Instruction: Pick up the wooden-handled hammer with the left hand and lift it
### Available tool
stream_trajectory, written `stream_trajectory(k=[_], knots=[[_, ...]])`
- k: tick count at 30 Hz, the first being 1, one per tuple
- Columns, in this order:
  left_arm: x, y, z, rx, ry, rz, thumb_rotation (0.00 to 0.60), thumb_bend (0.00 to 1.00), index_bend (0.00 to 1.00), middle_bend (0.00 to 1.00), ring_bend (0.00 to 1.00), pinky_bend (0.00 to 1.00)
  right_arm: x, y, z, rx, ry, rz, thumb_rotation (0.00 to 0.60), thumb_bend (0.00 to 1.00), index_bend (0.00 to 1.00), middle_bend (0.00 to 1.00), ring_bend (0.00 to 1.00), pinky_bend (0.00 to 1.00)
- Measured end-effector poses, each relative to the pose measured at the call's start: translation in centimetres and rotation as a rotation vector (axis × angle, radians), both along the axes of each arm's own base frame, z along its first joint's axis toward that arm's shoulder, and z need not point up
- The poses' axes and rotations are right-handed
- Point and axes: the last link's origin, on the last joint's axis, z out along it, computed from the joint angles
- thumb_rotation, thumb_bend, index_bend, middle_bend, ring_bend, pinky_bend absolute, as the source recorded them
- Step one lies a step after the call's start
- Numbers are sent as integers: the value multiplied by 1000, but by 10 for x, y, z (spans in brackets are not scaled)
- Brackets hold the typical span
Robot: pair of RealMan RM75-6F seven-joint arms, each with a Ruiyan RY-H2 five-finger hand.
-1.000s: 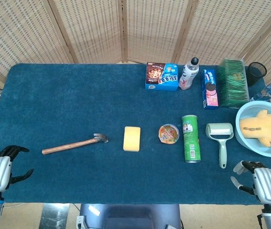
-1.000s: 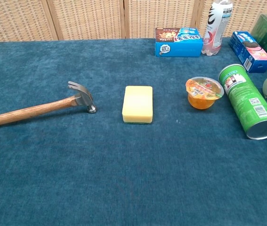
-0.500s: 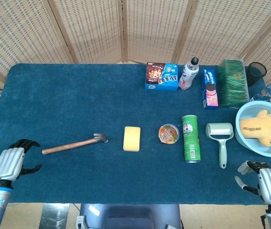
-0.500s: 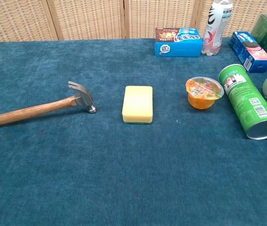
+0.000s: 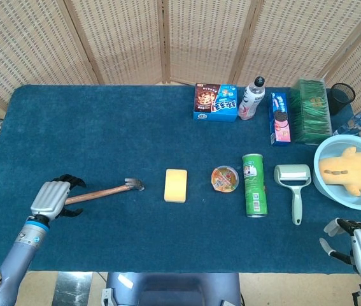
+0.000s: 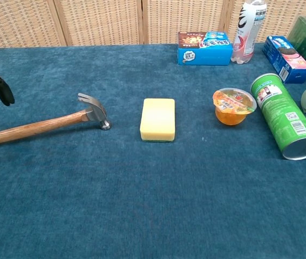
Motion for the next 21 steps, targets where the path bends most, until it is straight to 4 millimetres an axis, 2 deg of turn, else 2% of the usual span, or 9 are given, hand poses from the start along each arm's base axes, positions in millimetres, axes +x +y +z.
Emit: stream_trajectory(k=[3,10,14,21], knots=[[0,7,-10,-11,-2,10,600,275,325,318,196,279,-1,2,3,-8,4,-8,600,288,540,581,523,446],[1,18,-34,-37,-29,31,600,288,326,318,210,309,-4,2,3,-11,7,-21,600,286,540,580,523,446],[6,21,-43,-9,-56,40,600,299,325,318,254,327,-5,1,2,-13,8,-25,600,287,540,580,523,447],[12,27,-55,13,-59,45,600,332,325,321,262,338,-7,3,4,-17,8,-32,600,288,540,580,523,447]])
